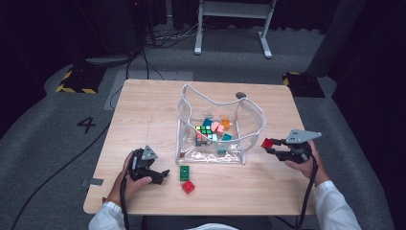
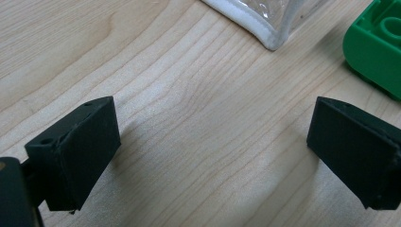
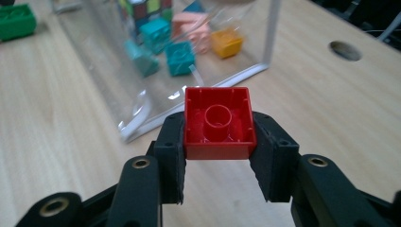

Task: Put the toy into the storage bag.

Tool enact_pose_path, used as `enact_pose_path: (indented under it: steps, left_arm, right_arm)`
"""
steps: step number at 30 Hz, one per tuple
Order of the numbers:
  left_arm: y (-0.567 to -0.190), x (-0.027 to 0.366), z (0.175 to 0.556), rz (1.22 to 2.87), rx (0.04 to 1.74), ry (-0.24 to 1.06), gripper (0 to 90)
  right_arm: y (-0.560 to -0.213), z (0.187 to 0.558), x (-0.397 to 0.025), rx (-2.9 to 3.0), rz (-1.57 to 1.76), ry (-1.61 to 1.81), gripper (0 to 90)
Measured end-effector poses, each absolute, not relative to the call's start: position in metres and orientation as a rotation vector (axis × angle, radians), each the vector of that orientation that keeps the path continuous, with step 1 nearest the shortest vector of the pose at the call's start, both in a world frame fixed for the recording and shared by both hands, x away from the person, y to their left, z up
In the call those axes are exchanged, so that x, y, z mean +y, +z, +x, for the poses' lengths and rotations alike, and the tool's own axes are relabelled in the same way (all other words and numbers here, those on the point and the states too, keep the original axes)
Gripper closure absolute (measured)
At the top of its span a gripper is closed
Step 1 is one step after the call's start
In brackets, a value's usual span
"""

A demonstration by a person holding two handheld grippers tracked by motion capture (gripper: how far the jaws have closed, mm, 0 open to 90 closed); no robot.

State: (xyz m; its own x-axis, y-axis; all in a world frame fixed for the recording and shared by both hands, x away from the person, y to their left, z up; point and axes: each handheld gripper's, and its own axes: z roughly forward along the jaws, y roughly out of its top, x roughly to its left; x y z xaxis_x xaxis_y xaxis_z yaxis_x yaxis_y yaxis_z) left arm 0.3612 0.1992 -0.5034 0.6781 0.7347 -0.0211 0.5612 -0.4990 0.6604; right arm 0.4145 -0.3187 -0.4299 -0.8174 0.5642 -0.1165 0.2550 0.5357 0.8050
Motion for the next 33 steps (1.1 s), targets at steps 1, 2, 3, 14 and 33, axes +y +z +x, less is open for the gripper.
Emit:
enact_pose_path:
  steps: [1, 2, 3, 14, 33]
  left_arm:
    - [-0.503, 0.199, 0.361, 2.241, 0.991, 0.347, 3.5]
    - [-0.503, 0.199, 0.361, 2.241, 0.992, 0.347, 3.5]
    - [-0.503, 0.199, 0.361, 2.241, 0.992, 0.347, 3.5]
    - [-0.503, 0.199, 0.361, 2.241, 0.992, 0.346, 3.5]
    - [-0.503, 0.199, 0.361, 2.241, 0.991, 0.346, 3.5]
  right_arm:
    - [-0.425, 0.419, -0.320, 2.401, 0.681, 1.184, 59.1]
    - [-0.421, 0.423, -0.322, 2.398, 0.681, 1.188, 59.1]
    - [-0.414, 0.428, -0.323, 2.385, 0.689, 1.199, 59.1]
    - [-0.347, 0.471, -0.327, 2.323, 0.704, 1.185, 59.1]
    - [-0.288, 0.488, -0.285, 2.314, 0.559, 1.251, 59.0]
